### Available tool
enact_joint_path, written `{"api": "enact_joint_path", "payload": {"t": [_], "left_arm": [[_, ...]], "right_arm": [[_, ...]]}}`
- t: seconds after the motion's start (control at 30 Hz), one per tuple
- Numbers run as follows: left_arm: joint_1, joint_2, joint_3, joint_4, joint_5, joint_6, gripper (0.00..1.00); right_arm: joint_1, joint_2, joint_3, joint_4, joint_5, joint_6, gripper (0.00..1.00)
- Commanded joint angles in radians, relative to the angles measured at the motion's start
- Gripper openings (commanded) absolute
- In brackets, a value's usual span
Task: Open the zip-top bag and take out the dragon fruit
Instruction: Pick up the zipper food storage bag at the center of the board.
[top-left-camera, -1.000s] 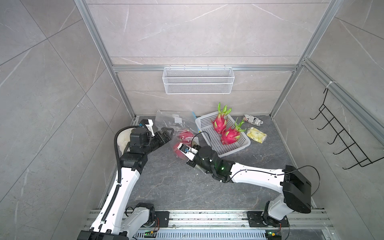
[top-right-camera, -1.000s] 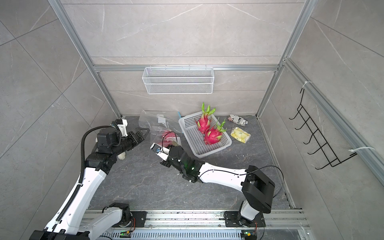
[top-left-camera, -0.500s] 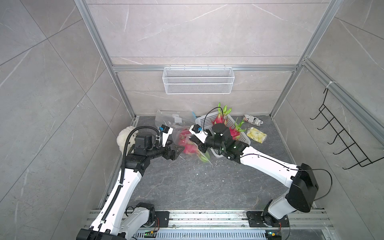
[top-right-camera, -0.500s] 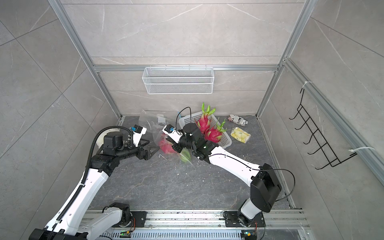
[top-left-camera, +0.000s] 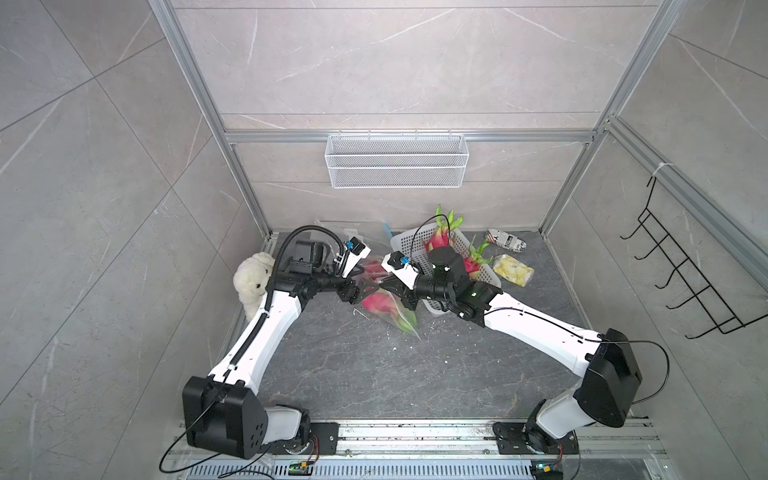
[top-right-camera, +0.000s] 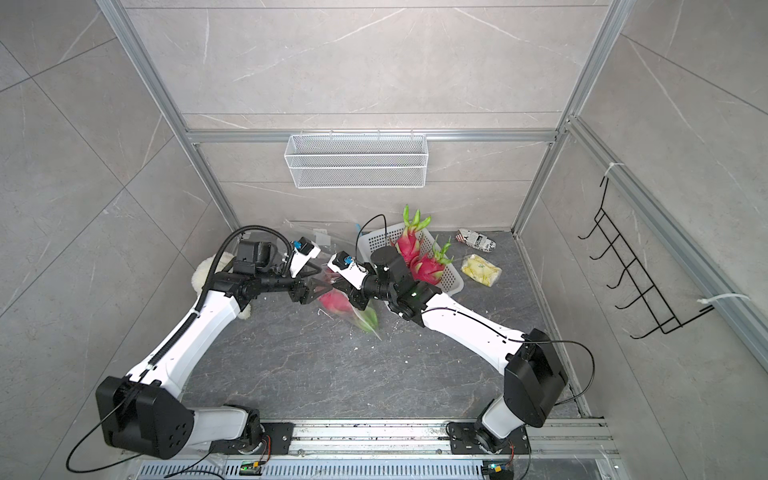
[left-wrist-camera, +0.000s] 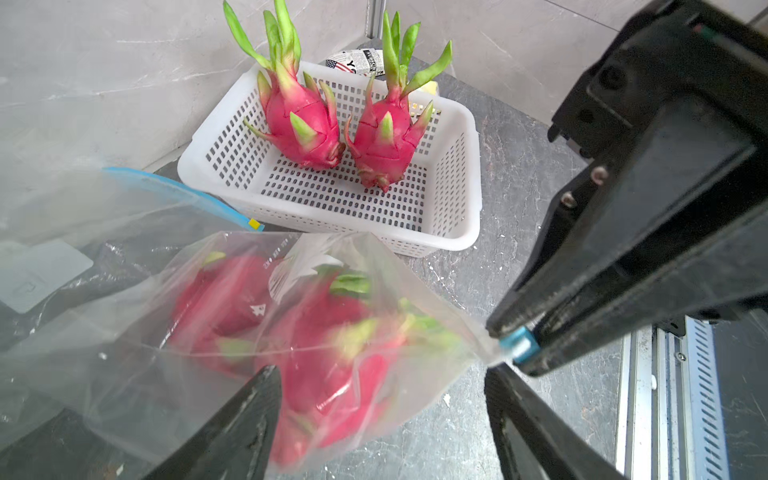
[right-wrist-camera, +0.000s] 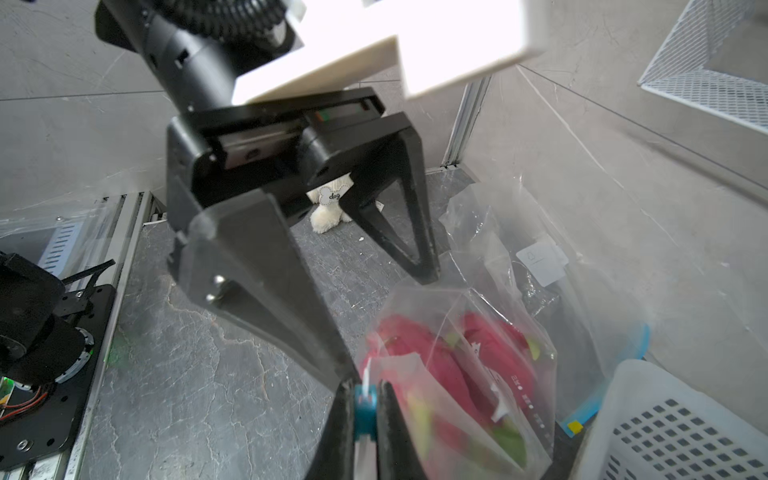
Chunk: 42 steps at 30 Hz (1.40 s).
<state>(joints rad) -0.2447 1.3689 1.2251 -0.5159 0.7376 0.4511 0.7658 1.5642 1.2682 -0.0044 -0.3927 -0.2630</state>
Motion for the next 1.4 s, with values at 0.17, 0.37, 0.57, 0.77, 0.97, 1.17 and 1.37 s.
{"api": "enact_joint_path", "payload": {"t": [0.17,0.37,0.57,0.77,0.97,1.17,1.37], "left_arm": [[-0.088,0.079,0.073,-0.132,0.036,0.243,0.76],[-0.145,0.119,0.068,-0.103,-0.079,0.387,0.77],[-0.146,0.192,0.133,-0.063,-0.098,0.422,0.78],[-0.145,0.21,0.153,0.022,-0.082,0.417,0.76],[-0.152,0.187,0.163,0.048,-0.005,0.375,0.74],[-0.174,0.217,0.188,-0.024,0.017,0.378,0.64],[-0.208,0.229,0.187,-0.028,0.035,0.379,0.65]], "right_arm": [[-0.084,-0.061,-0.073,0.069,-0.121,0.016,0.0],[-0.124,-0.048,-0.083,0.06,-0.223,0.013,0.0],[-0.15,-0.042,-0.093,0.069,-0.271,0.026,0.0],[-0.158,-0.044,-0.114,0.061,-0.269,0.02,0.0],[-0.161,-0.047,-0.136,0.069,-0.248,0.017,0.0],[-0.163,-0.053,-0.128,0.087,-0.248,0.02,0.0],[-0.167,-0.061,-0.114,0.087,-0.244,0.022,0.0]]}}
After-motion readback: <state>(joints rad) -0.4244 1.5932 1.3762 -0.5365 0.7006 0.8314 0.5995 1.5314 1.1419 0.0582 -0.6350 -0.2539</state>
